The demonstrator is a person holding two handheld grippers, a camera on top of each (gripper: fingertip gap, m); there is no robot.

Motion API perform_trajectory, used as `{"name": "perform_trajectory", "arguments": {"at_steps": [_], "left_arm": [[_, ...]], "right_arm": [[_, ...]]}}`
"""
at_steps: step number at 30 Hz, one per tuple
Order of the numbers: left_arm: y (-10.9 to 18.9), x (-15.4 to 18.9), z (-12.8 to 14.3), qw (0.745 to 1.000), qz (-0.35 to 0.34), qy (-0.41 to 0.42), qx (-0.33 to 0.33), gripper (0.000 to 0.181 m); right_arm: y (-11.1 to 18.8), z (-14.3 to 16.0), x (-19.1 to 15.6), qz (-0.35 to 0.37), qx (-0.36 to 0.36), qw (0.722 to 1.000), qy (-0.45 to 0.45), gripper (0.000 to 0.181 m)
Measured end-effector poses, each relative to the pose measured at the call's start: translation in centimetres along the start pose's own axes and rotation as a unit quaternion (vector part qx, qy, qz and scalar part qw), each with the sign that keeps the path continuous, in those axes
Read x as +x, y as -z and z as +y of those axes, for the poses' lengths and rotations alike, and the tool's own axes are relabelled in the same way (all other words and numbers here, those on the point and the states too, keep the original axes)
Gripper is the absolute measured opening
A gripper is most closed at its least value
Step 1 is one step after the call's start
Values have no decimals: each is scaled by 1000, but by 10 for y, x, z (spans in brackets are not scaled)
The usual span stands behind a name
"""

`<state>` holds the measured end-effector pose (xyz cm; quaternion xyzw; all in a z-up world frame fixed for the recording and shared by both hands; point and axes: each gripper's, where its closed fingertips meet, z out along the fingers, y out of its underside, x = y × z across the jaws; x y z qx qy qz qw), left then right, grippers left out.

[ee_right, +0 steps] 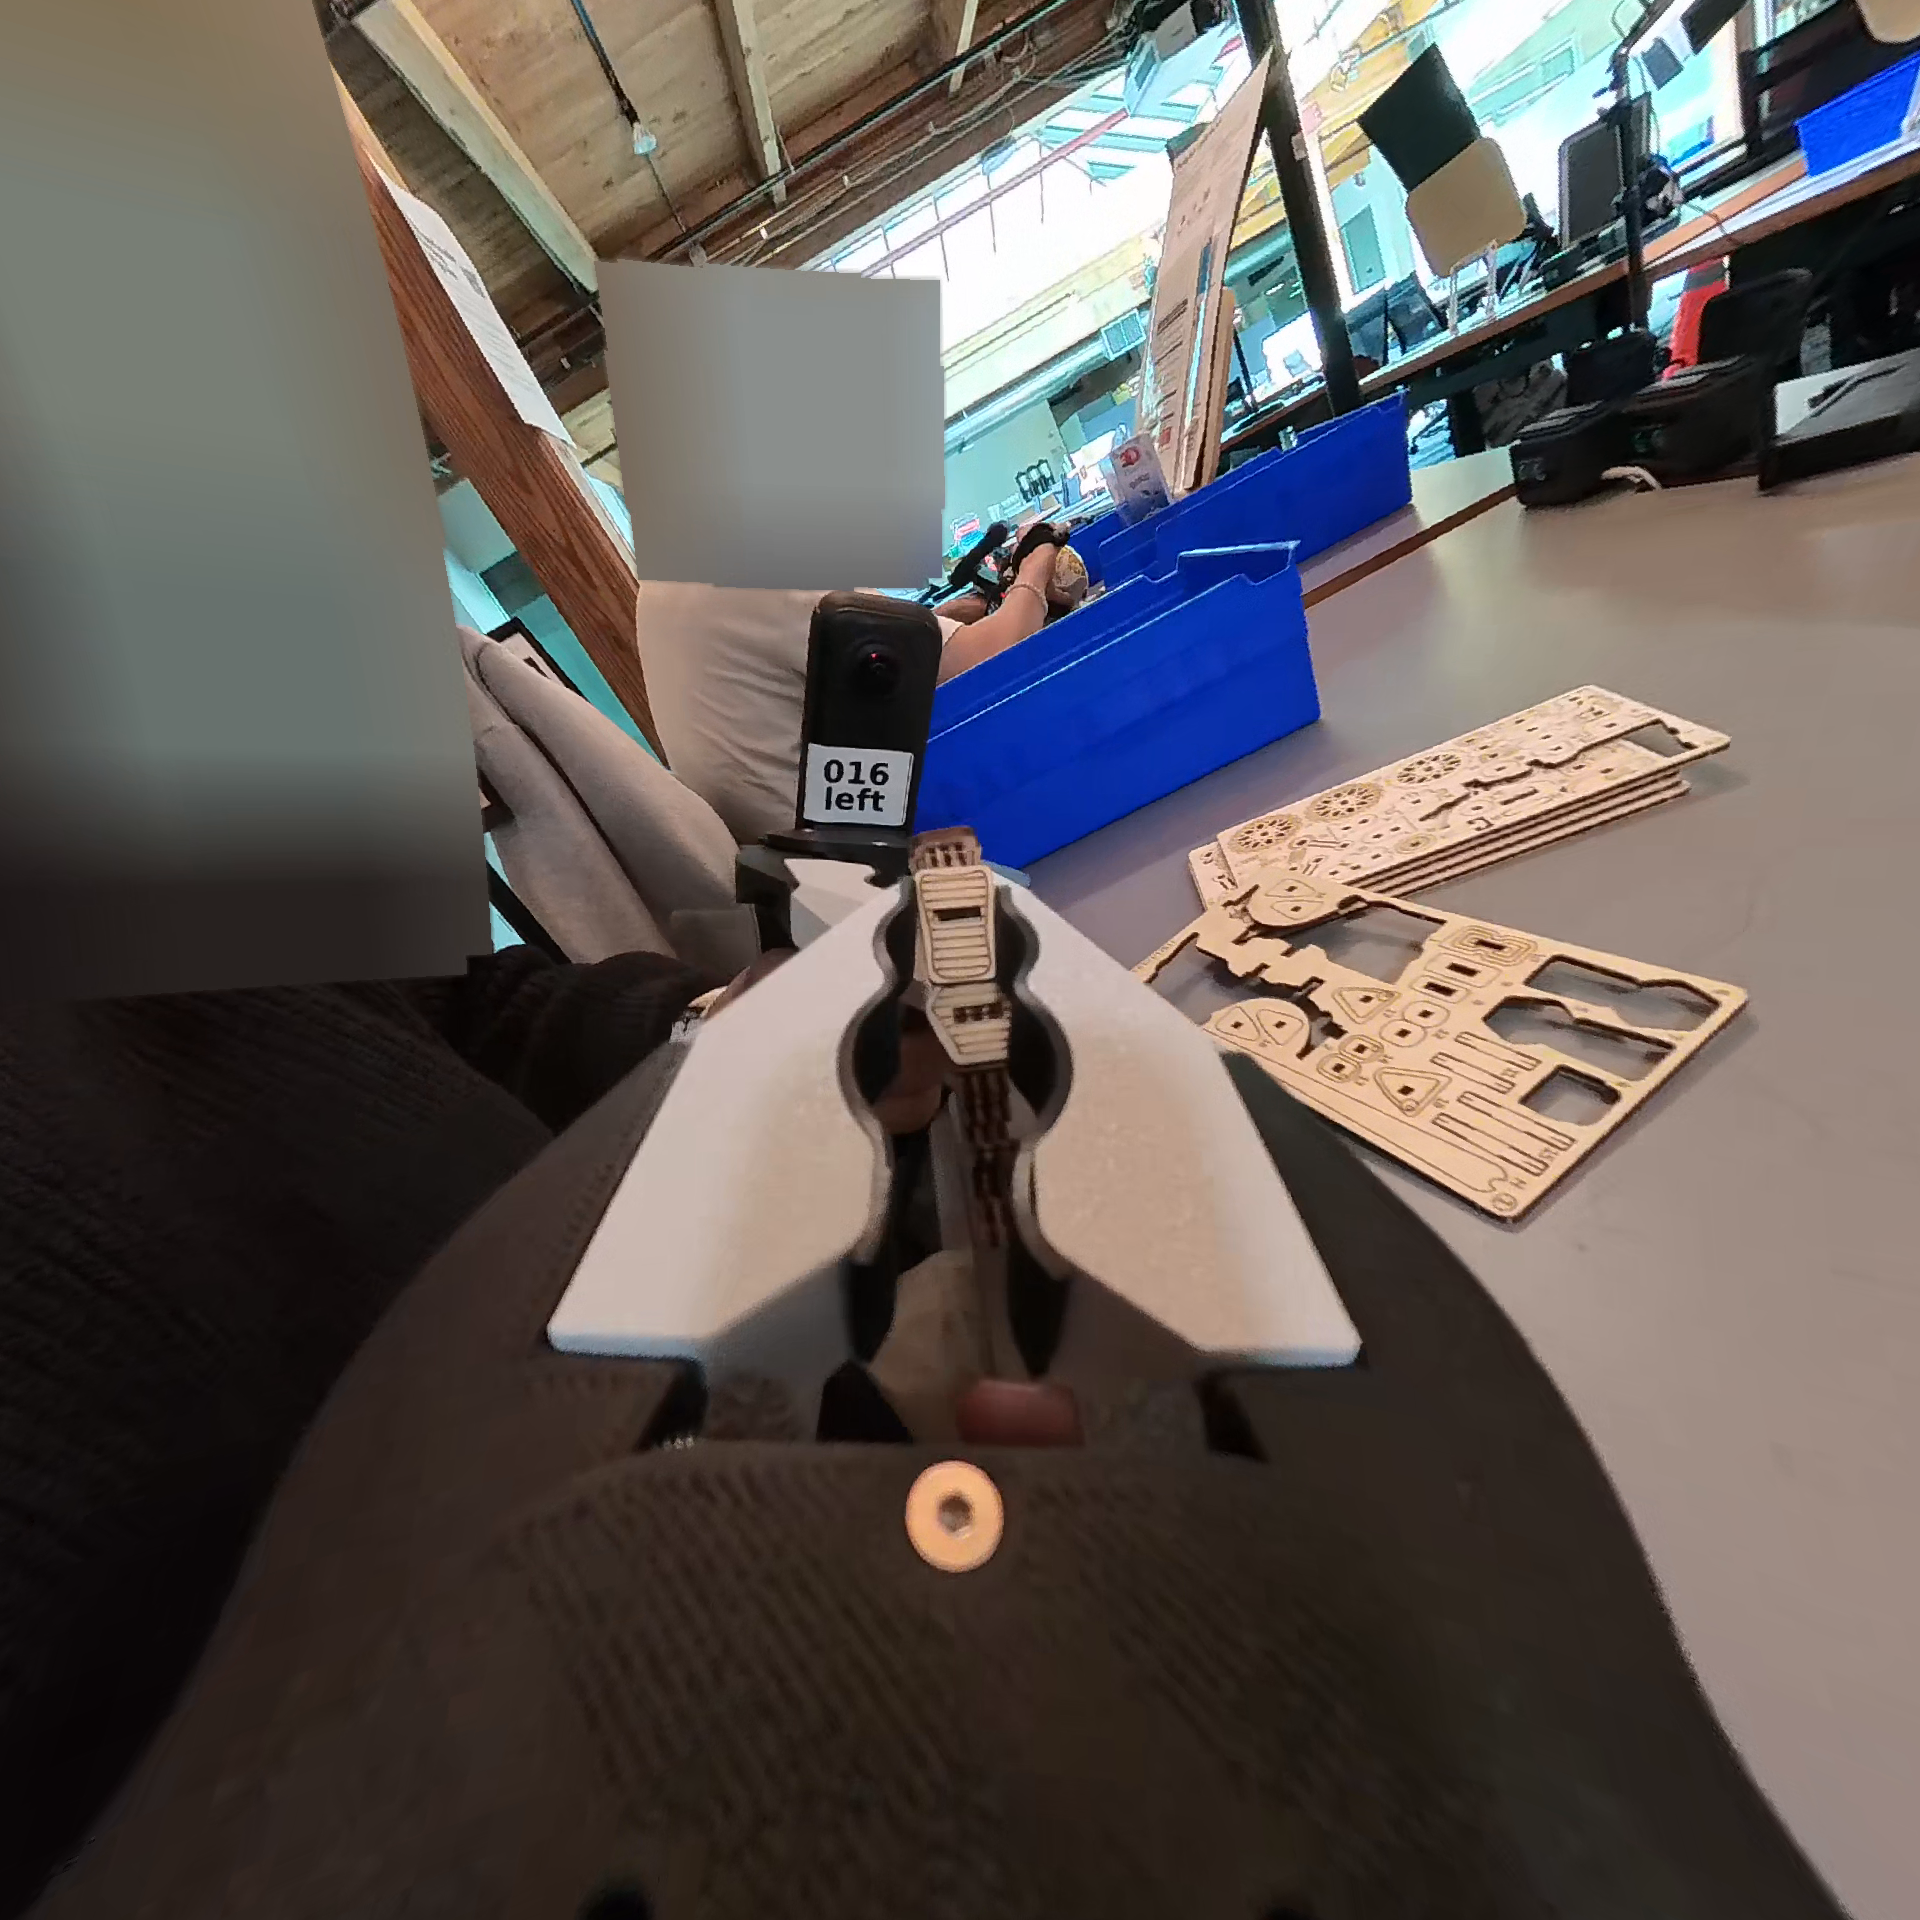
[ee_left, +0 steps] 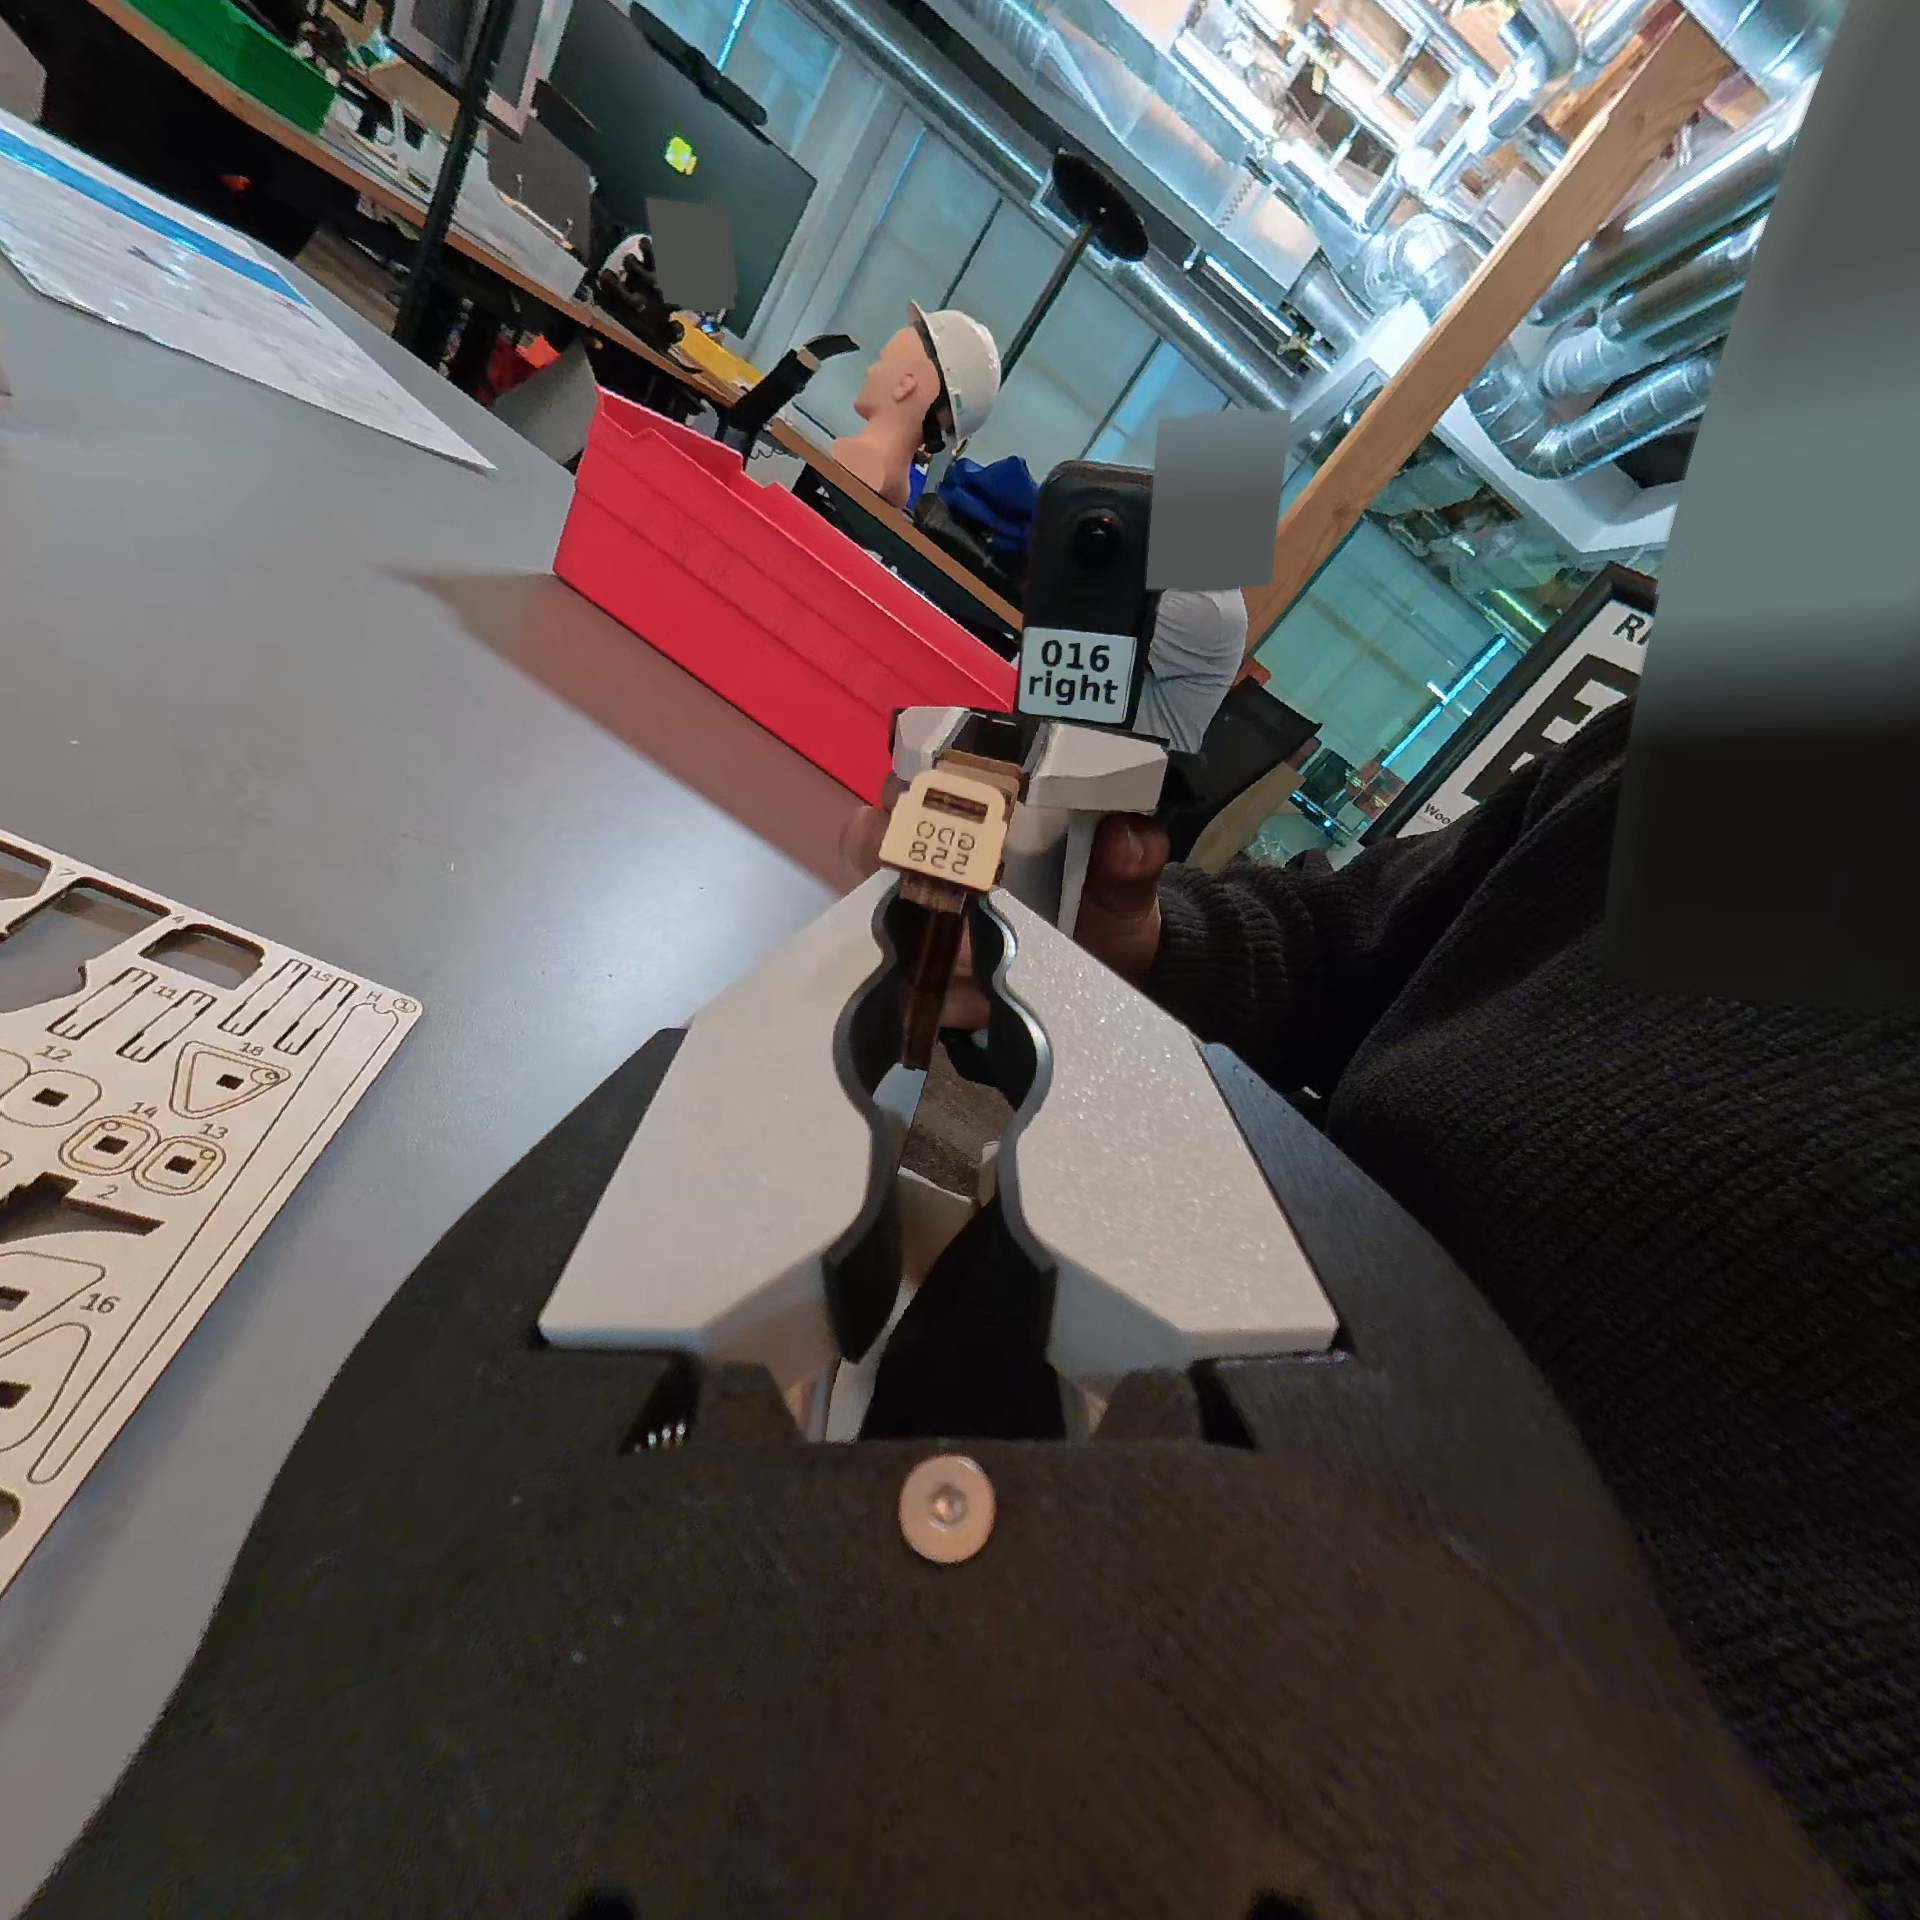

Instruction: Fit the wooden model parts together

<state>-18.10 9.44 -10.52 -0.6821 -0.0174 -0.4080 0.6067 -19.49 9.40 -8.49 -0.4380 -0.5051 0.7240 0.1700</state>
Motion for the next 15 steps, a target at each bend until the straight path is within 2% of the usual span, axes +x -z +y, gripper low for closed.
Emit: {"name": "perform_trajectory", "arguments": {"at_steps": [8,15], "left_arm": [[-1,6,4,1000,14,-21,-16,7],[-2,10,8,999,21,-32,-26,7]], "right_arm": [[4,2,-7,-10,-25,998,58,14],[5,4,-13,-22,-30,997,74,14]]}}
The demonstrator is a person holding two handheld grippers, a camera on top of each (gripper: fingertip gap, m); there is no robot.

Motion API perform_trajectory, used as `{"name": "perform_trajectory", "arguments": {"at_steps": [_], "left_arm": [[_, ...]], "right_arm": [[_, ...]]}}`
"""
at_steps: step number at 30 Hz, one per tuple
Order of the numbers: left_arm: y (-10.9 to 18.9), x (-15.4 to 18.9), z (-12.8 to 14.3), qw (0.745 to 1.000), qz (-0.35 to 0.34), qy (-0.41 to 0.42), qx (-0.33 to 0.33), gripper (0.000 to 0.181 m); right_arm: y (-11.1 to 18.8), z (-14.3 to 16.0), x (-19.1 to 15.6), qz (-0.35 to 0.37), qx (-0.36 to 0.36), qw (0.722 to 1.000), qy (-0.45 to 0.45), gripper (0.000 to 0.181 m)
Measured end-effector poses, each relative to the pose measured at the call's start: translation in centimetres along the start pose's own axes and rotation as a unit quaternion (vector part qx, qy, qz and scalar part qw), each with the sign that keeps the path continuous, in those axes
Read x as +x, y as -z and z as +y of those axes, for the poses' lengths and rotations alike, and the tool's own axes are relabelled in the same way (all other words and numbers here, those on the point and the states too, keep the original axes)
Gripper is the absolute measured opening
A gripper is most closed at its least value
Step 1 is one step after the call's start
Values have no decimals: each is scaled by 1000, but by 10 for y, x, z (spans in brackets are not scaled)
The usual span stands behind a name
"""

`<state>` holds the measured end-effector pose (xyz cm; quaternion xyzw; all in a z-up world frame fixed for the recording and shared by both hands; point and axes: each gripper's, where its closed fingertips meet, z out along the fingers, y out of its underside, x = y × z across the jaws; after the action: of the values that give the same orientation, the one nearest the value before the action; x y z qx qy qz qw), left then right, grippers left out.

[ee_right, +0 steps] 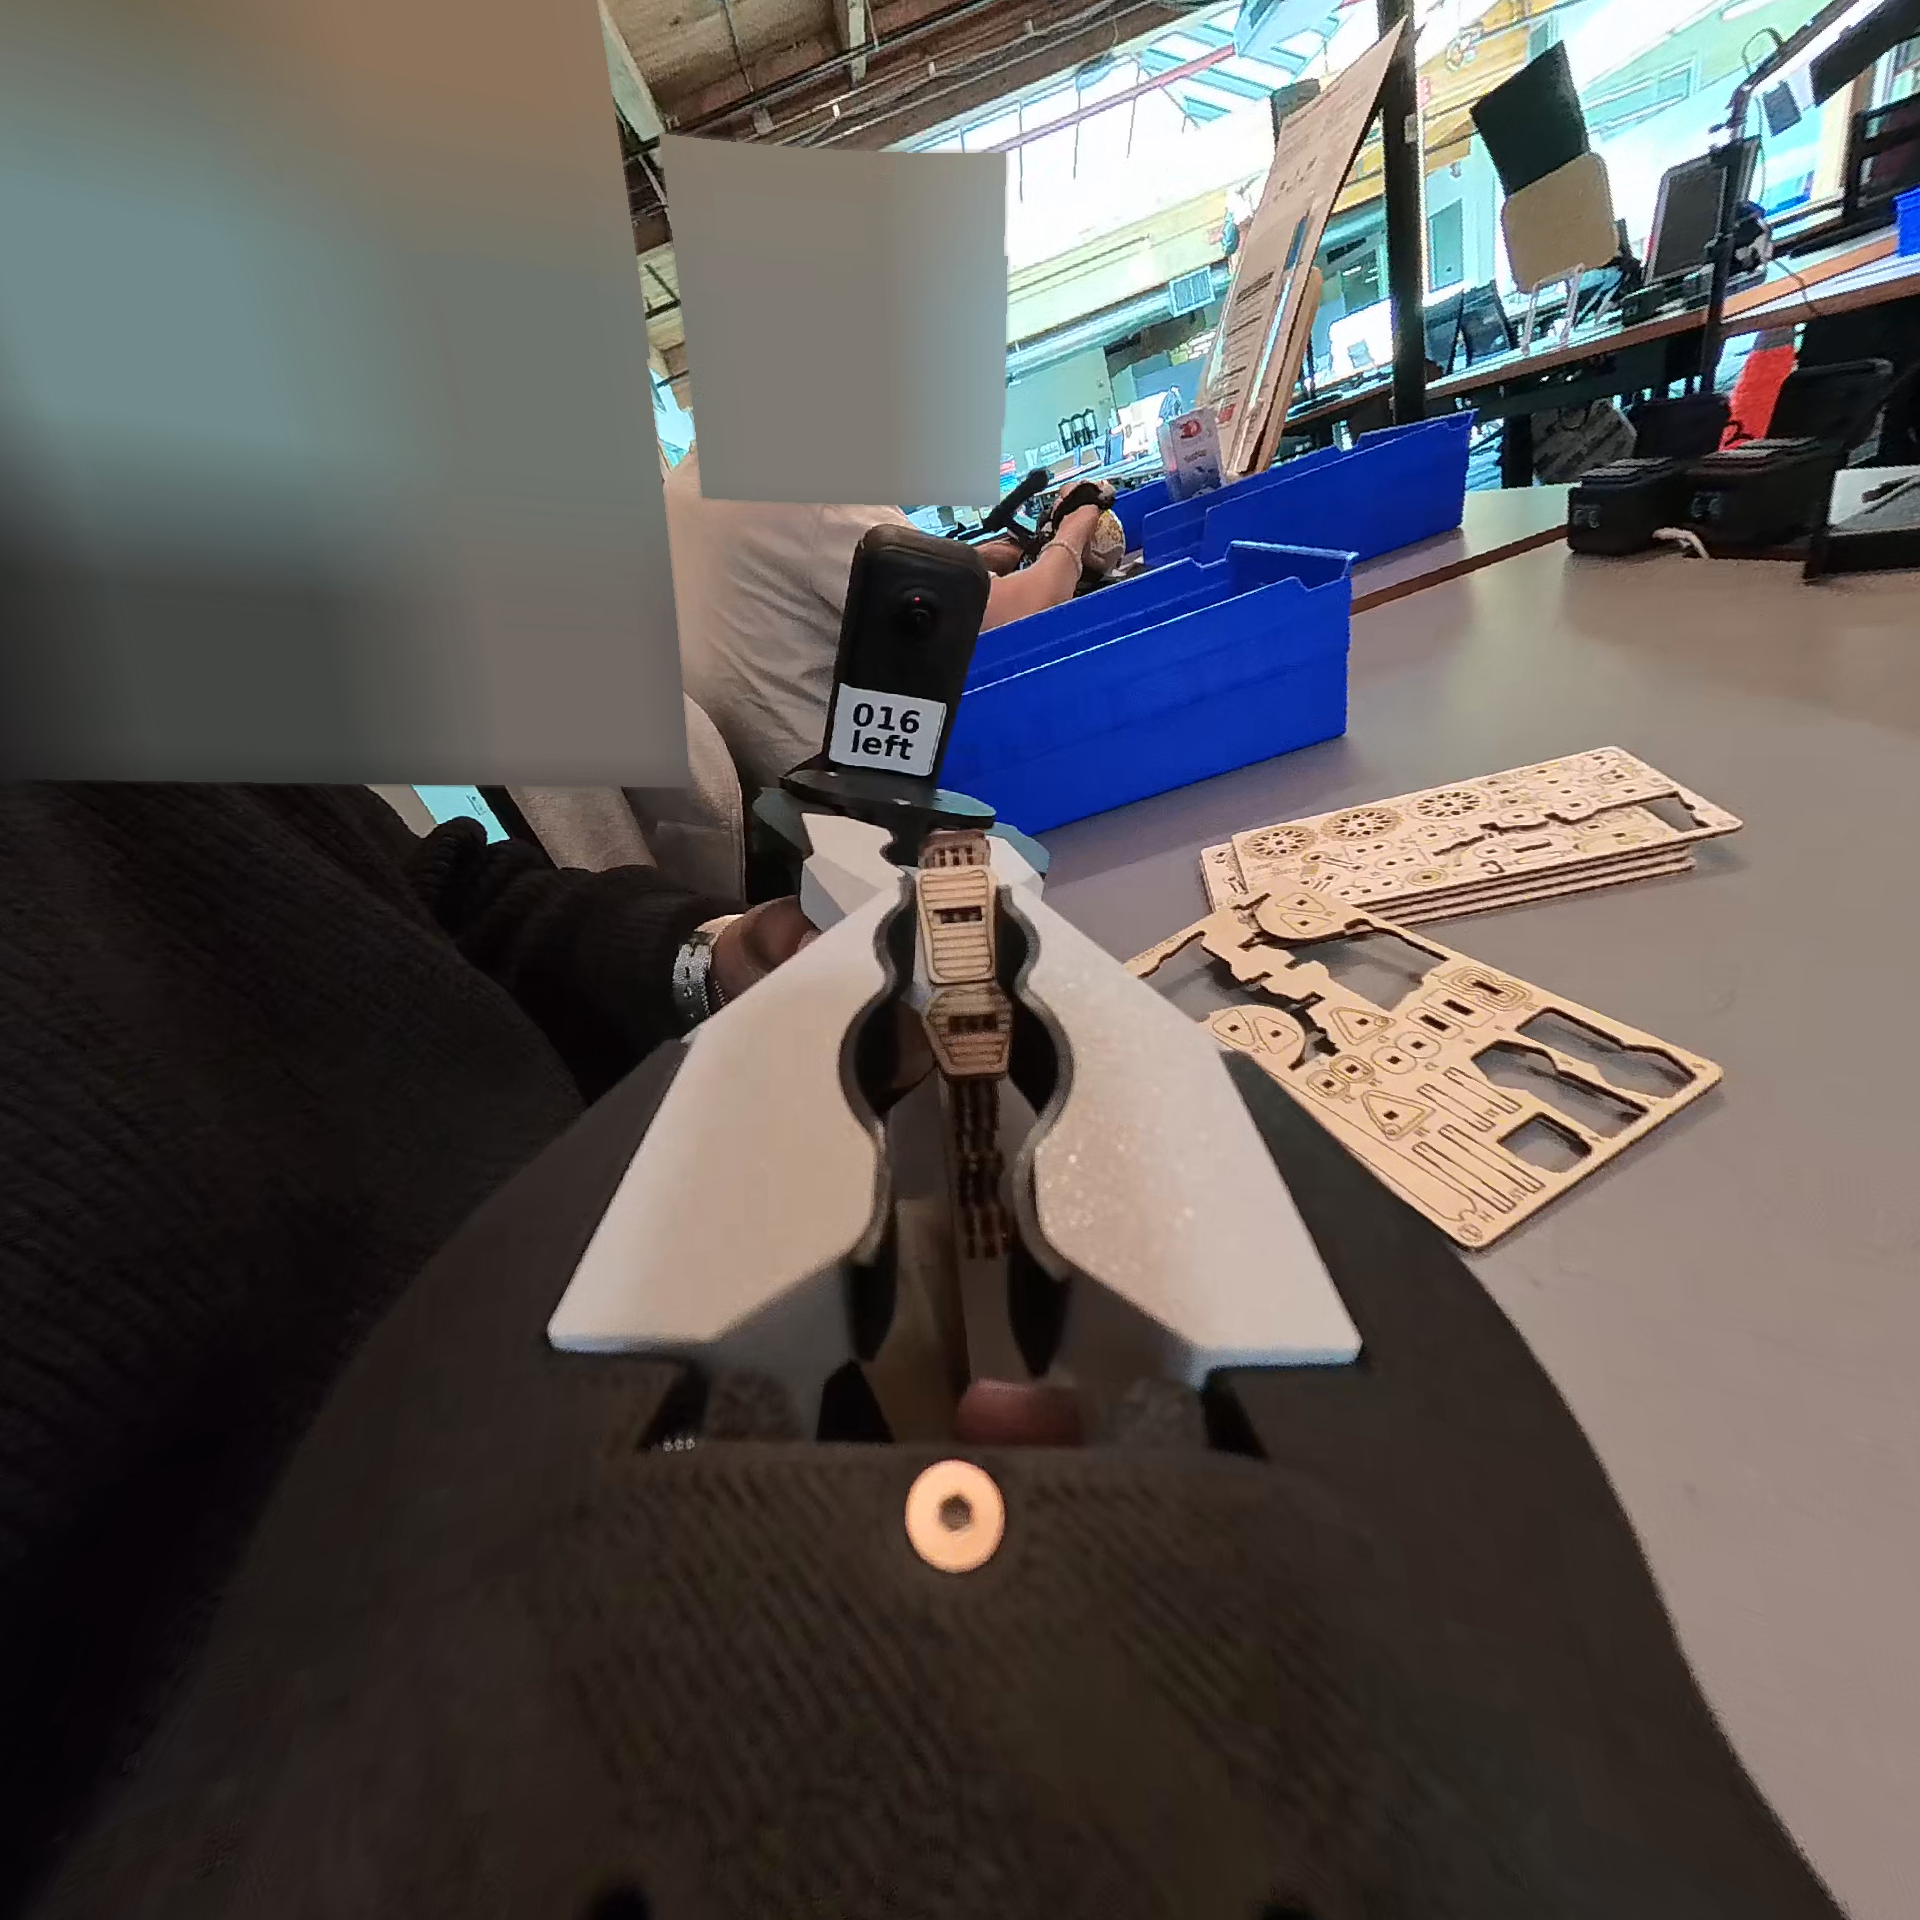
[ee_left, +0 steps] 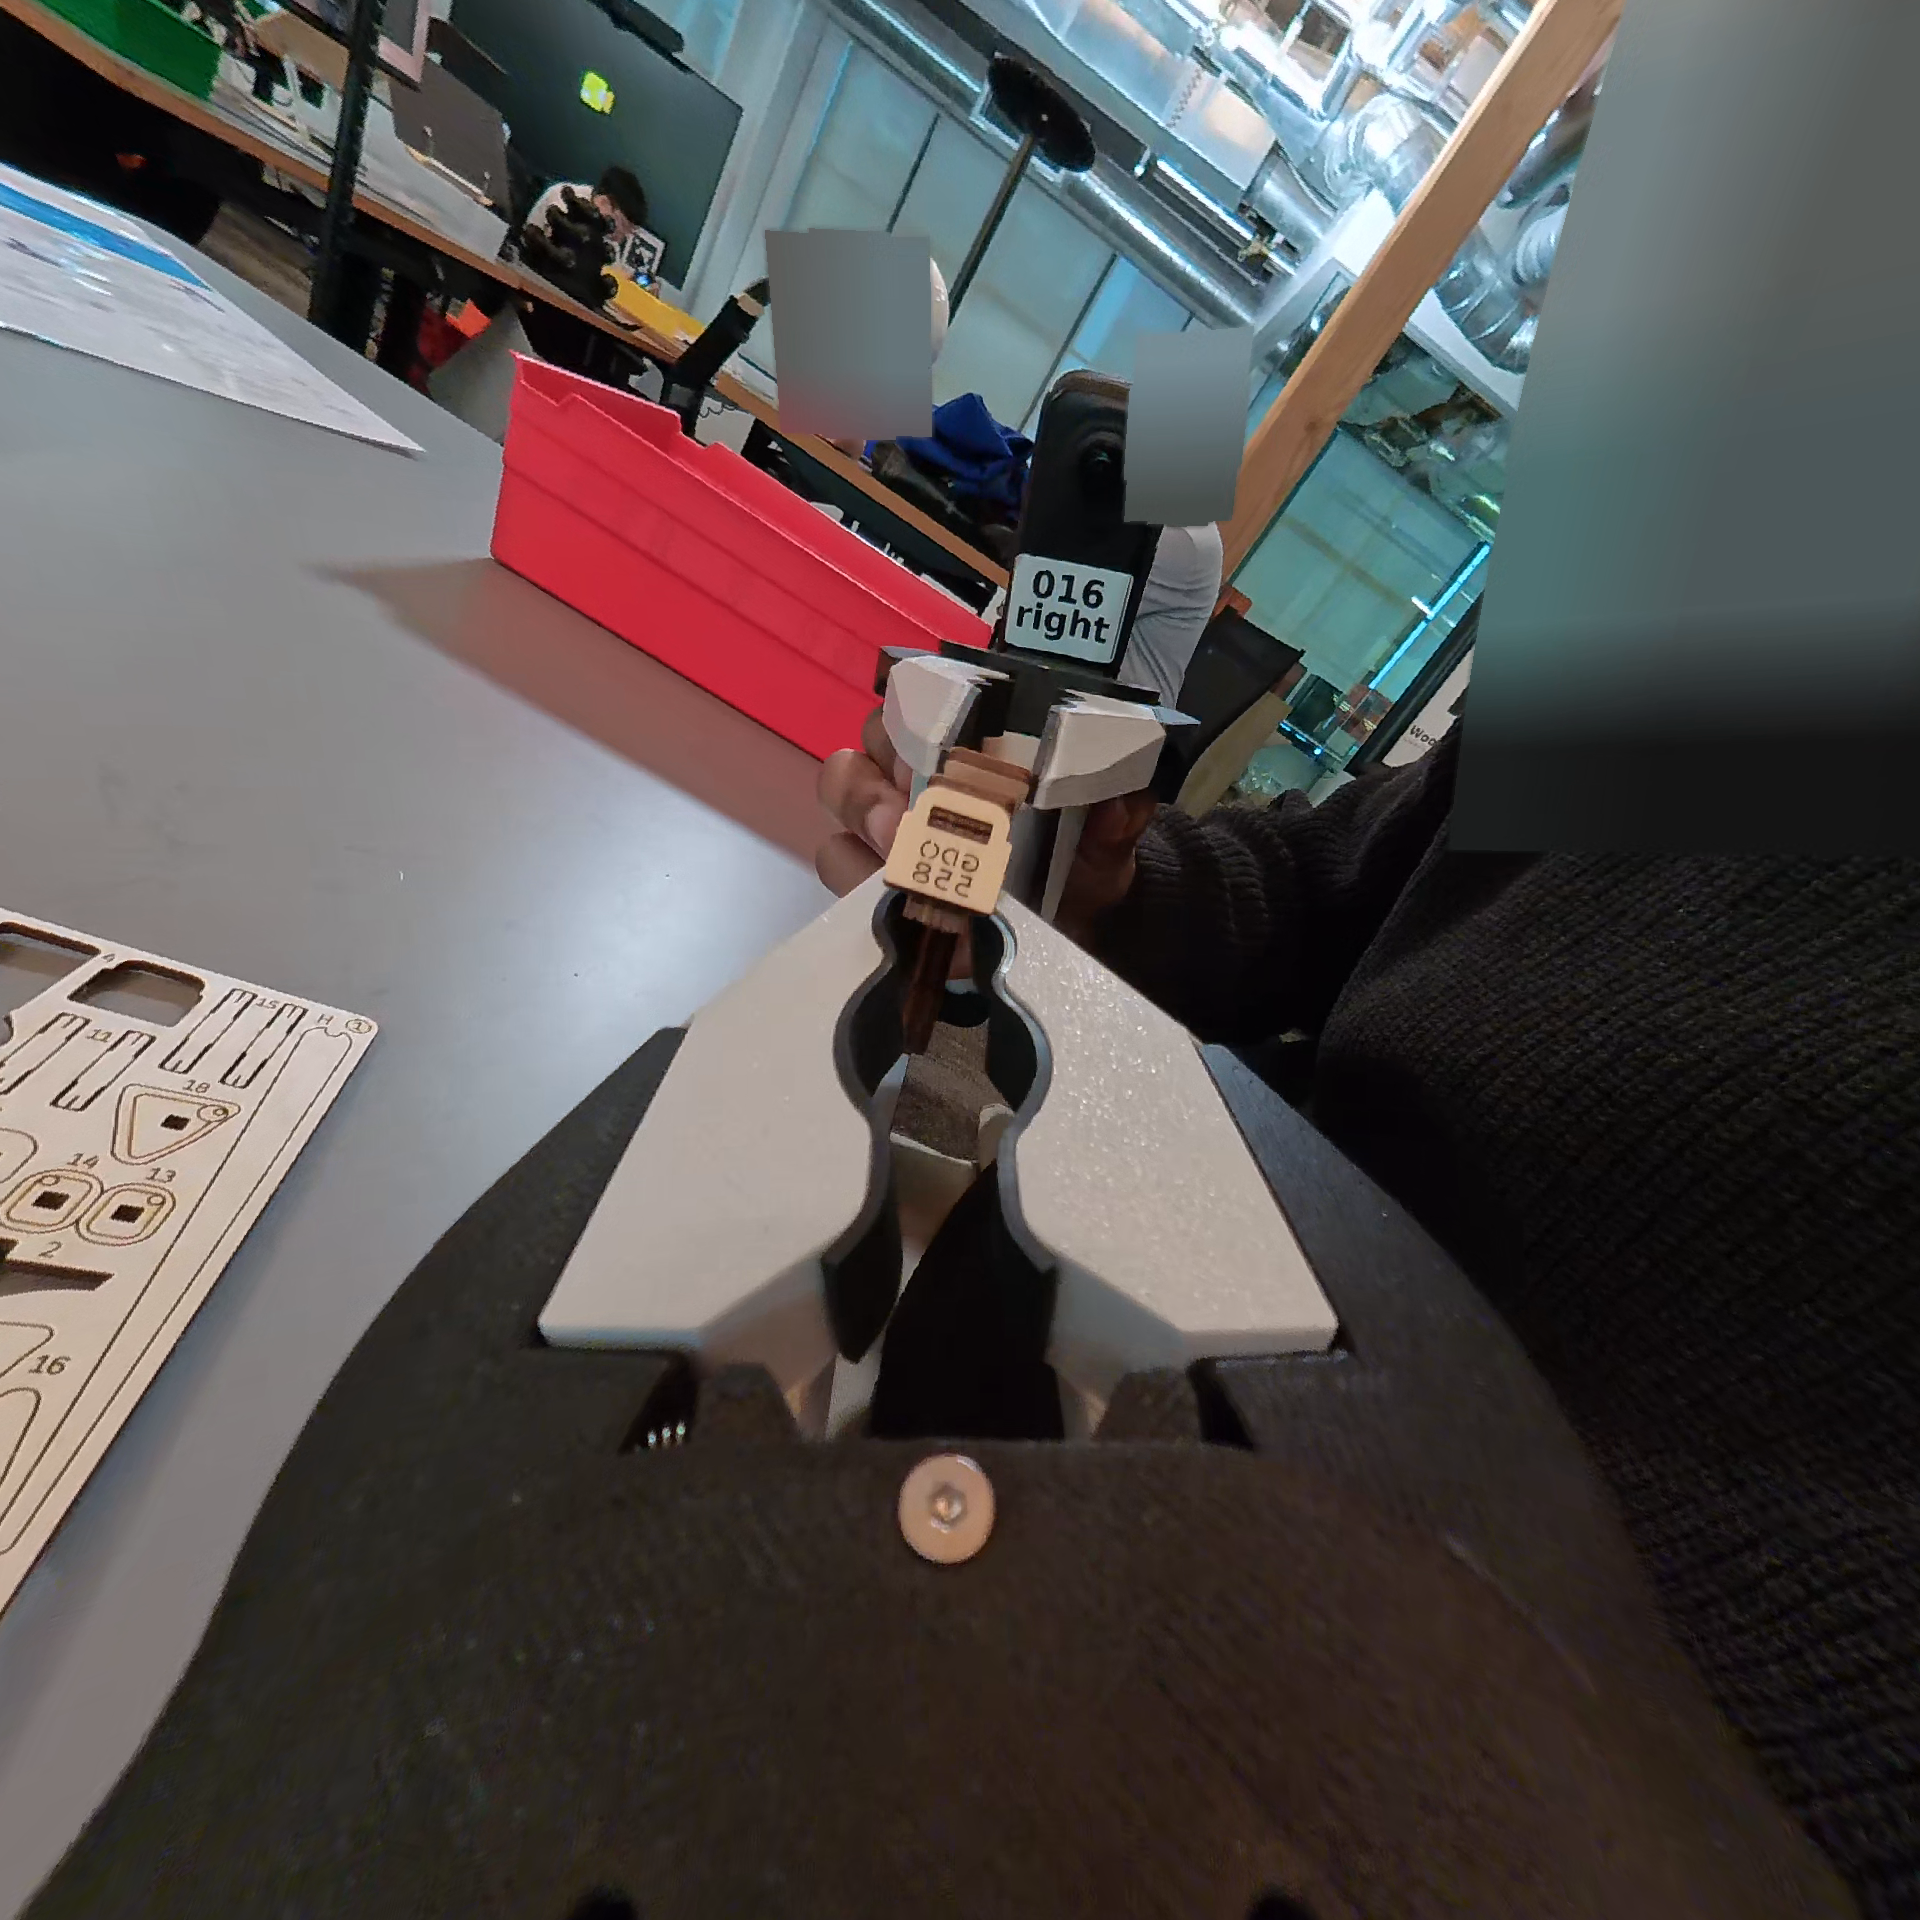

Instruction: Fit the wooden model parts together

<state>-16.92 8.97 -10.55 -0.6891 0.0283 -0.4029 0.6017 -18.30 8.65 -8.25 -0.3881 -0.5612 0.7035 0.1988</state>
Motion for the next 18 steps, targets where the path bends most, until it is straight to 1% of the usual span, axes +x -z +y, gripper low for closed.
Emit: {"name": "perform_trajectory", "arguments": {"at_steps": [5,10,18], "left_arm": [[0,1,1,1000,2,-6,-2,7],[-2,3,4,999,-4,-31,-15,7],[-1,3,1,1000,1,-20,-6,7]], "right_arm": [[0,0,-1,-3,-3,1000,3,14],[0,1,-3,-7,-4,1000,5,14],[1,-1,-3,-8,-2,1000,7,13]]}}
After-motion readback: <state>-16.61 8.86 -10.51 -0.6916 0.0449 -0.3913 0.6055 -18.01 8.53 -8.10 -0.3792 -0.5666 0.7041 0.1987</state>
